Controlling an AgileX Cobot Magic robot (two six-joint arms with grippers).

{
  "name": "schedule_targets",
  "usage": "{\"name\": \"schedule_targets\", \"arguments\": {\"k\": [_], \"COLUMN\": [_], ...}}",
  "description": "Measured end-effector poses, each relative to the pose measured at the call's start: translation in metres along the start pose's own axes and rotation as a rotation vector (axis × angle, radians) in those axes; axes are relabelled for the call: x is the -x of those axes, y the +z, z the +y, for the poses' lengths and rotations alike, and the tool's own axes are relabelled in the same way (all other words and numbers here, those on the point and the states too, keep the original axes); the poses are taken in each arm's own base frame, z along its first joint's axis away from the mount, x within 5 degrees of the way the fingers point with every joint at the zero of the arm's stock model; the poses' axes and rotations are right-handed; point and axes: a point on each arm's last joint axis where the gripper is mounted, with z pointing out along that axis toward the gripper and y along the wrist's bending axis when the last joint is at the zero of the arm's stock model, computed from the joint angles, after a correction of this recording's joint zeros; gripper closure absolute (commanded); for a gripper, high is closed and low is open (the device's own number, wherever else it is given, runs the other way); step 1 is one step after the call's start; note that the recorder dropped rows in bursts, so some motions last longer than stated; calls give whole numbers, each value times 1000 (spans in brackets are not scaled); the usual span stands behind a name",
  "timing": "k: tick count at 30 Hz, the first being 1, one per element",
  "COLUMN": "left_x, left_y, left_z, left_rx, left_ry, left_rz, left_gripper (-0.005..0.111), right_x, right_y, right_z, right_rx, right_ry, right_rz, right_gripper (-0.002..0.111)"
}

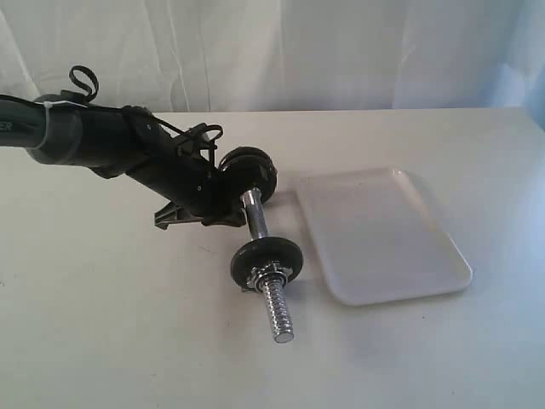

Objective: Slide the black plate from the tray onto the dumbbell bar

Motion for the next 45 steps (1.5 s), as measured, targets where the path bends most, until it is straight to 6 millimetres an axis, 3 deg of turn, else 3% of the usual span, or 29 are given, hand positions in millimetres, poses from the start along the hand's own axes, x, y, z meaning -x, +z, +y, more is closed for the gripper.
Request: {"name": "schedule_targets", "arguments": {"k": [25, 30, 36, 40, 45], "left_x": [4, 18, 22, 4, -43], "left_y": [-7, -39, -108, -155, -209], "left_z": [9, 5, -11, -24, -41], "left_rx": [55, 68, 119, 118, 18], "left_ry": [95, 171, 365, 472, 561], "left_rz": [13, -51, -132, -227, -358], "left_gripper": [107, 107, 107, 107, 107], "right_x": [0, 0, 0, -2, -12], "right_y": [0, 0, 0, 2, 23], "right_z": [-2, -3, -5, -5, 2], "right_rx": [-18, -36, -58, -49, 52], "right_ry": [-6, -13, -25, -88, -118], "right_rz": [2, 4, 6, 18, 48], "right_gripper": [108, 108, 108, 108, 108]}}
